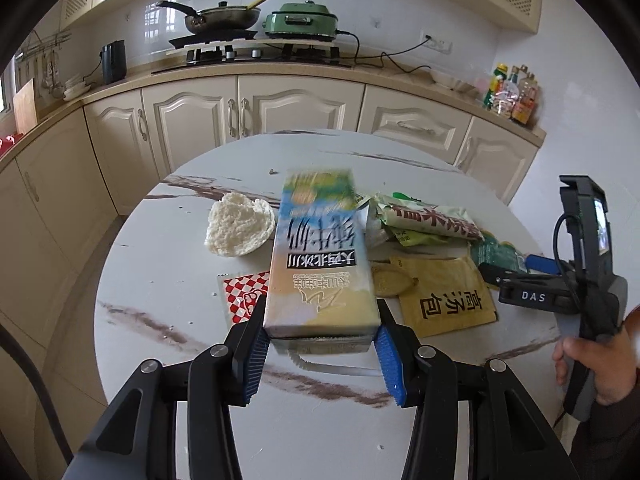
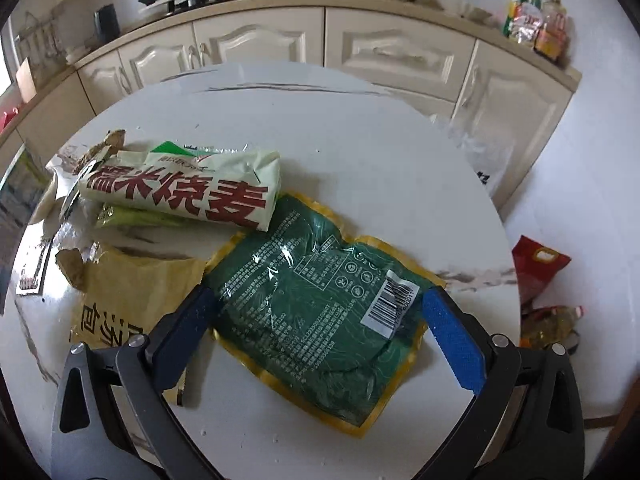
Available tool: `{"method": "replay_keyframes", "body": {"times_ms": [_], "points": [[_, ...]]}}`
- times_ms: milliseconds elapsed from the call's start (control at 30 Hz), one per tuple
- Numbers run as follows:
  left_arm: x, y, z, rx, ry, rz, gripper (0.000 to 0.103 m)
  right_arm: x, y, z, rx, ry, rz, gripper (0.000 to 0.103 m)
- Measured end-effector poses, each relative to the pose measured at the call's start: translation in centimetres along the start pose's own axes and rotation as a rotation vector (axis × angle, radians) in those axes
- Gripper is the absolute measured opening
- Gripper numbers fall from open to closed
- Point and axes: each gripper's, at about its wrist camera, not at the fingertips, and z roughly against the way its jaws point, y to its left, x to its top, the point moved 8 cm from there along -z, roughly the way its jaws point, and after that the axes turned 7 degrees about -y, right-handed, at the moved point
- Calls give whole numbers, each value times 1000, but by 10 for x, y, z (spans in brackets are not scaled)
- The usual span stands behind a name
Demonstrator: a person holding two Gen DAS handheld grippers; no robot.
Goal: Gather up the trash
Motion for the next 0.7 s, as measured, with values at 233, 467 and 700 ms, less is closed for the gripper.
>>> {"method": "replay_keyframes", "body": {"times_ms": [233,467,700], "points": [[-1,-6,16,-23,-16,-6,45,-5,-7,11,18,-39,25,69],[-12,-3,15,-48,20,14,45,-11,-6,23,47,-57,42,56],[-15,-3,23,-91,-4,28,45,-22,-13,48,74,-119,-30,1]]}}
